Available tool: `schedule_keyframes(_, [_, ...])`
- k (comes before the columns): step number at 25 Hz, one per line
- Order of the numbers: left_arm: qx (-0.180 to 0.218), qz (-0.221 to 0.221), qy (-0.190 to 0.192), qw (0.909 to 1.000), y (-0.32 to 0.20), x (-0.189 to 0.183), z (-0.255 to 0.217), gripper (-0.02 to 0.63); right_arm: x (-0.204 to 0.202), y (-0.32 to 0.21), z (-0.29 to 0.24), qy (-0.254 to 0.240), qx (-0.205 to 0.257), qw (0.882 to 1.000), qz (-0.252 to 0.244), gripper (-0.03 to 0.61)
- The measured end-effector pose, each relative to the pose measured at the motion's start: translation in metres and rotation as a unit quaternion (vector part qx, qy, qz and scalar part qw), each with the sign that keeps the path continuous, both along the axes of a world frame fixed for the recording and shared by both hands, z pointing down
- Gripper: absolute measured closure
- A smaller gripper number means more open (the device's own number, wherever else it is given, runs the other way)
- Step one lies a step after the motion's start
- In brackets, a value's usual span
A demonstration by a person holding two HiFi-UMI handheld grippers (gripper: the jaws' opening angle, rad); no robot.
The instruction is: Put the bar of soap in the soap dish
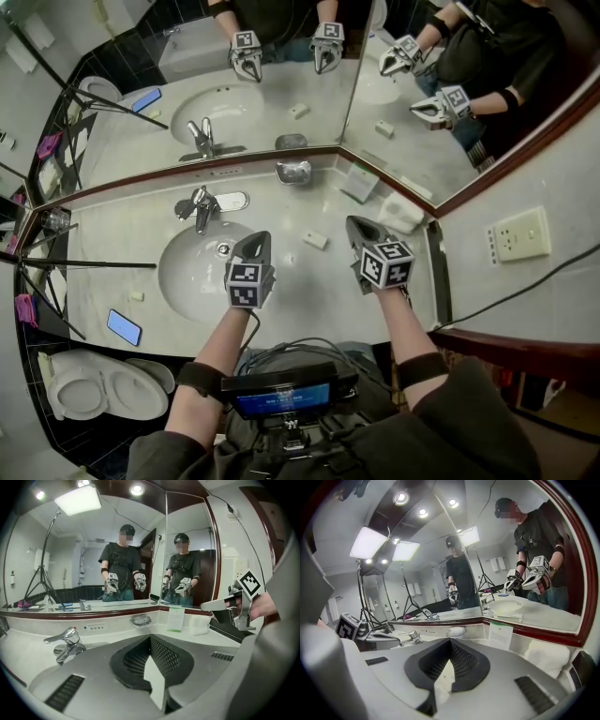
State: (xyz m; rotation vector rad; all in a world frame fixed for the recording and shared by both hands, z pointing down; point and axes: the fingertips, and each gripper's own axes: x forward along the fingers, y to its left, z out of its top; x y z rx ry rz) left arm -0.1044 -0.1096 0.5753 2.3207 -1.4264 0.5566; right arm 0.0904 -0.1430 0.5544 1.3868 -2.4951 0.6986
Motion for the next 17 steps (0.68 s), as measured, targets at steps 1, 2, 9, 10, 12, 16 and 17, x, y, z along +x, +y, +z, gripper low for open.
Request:
schedule_keyframes(1, [0.001,0.0,0.0,1.0,0.0002,0.0006,-0.0007,0.612,-0.0004,-0.0002,-0.0004,0.003,0.002,1.0,-0.002,0.565])
schedule_keyframes(2, [0.002,0.0,0.0,1.0,0.0004,0.0009,-0.0016,0.612,-0.0009,-0.0002,-0.0009,0.006,0.003,1.0,-0.004,0.565])
schedule_keyframes(9, [0.008,-0.003,-0.001,1.0,0.0015,-0.0025,-0.0071,0.612,-0.0081,0.004,0.0017,0.03,0.002,0.999,-0.018,0.565])
schedule_keyframes(10, [0.008,-0.004,-0.001,1.0,0.0018,-0.0033,-0.0069,0.612,-0.0087,0.0047,0.0028,0.031,0.001,0.999,-0.018,0.565])
schedule_keyframes(12, [0.008,-0.005,0.0,1.0,0.0021,-0.0039,-0.0058,0.612,-0.0089,0.0048,0.005,0.033,0.0,0.999,-0.018,0.565])
schedule_keyframes(16, [0.008,-0.006,-0.002,0.9999,0.0028,-0.0045,-0.0037,0.612,-0.008,0.0041,0.0071,0.035,0.0,0.999,-0.019,0.565])
schedule_keyframes(17, [0.007,-0.006,-0.002,1.0,0.0031,-0.0048,-0.0033,0.612,-0.0078,0.004,0.0073,0.035,0.0,0.999,-0.019,0.565])
